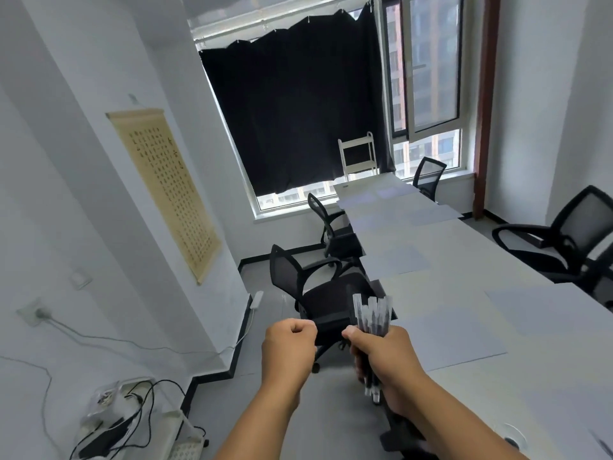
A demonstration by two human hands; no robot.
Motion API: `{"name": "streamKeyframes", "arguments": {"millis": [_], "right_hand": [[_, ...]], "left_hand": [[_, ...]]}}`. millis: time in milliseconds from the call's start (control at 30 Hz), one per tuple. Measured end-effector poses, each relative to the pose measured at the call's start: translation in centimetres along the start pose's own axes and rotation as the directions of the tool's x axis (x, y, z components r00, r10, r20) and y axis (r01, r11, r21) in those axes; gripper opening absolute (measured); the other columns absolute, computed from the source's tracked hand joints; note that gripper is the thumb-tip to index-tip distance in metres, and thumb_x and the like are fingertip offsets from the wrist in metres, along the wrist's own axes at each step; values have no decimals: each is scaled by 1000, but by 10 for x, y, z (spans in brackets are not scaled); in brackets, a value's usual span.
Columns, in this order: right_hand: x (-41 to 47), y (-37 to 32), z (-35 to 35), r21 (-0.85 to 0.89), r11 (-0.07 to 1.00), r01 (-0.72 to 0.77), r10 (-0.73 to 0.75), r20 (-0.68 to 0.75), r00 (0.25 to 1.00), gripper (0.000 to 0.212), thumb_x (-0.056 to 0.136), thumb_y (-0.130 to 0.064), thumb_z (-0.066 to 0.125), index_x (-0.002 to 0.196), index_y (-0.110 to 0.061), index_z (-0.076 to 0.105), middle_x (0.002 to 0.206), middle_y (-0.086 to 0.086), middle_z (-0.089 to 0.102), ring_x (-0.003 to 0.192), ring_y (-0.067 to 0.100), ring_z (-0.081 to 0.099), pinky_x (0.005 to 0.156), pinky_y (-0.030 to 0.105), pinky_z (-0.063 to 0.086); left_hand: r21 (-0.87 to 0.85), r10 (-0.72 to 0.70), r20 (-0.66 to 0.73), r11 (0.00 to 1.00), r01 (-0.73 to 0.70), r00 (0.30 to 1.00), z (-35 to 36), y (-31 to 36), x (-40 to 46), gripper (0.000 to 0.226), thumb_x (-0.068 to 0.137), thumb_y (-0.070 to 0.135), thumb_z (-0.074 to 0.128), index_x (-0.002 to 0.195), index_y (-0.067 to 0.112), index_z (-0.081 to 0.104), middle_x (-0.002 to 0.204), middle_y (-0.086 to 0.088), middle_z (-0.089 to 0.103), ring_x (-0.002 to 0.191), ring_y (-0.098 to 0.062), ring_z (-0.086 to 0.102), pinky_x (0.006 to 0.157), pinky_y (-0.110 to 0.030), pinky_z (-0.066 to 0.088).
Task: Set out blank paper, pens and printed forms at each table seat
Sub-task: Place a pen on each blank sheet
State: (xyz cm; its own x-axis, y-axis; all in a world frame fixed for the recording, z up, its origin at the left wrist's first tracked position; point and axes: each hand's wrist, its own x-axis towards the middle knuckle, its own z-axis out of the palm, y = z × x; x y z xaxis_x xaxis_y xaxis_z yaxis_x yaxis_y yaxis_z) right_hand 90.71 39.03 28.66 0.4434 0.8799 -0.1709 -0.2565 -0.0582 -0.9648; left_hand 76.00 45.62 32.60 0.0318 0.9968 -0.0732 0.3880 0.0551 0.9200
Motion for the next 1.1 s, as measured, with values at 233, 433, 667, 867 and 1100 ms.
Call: {"name": "streamKeyframes", "arguments": {"millis": [233,433,667,867,1100], "right_hand": [[78,7,21,-42,999,-20,14,-149,989,36,97,-23,77,85,10,70,58,11,59,50,24,49,55,36,41],[135,9,53,-30,1000,10,-19,-325,945,38,98,-24,77,98,13,72,63,12,61,57,25,53,61,38,46],[165,9,77,26,999,32,-14,-533,846,31,99,-22,76,91,8,76,63,13,60,54,24,51,59,37,44],[185,11,54,73,996,56,6,-656,755,28,100,-22,76,99,6,77,66,9,61,56,23,52,58,33,48],[235,29,-1,185,978,98,68,-723,688,22,98,-19,78,97,3,80,66,9,60,59,20,54,59,33,49]], "left_hand": [[-20,34,167,999,-31,985,28,0,106,24,100,18,63,83,4,73,77,-1,73,65,-10,70,63,-31,51],[-16,141,405,989,-148,904,41,-2,205,18,97,26,64,82,19,70,75,1,60,60,2,68,69,-33,49],[-67,171,640,984,-167,749,71,16,267,30,100,26,68,81,2,71,72,-2,64,70,-19,57,66,-37,45],[-101,227,749,968,-232,622,120,30,287,23,98,20,66,74,20,64,80,1,60,68,-15,54,68,-35,43],[-103,215,851,963,-248,479,208,42,301,21,100,17,67,79,20,63,87,1,56,74,-16,52,57,-27,42]]}}
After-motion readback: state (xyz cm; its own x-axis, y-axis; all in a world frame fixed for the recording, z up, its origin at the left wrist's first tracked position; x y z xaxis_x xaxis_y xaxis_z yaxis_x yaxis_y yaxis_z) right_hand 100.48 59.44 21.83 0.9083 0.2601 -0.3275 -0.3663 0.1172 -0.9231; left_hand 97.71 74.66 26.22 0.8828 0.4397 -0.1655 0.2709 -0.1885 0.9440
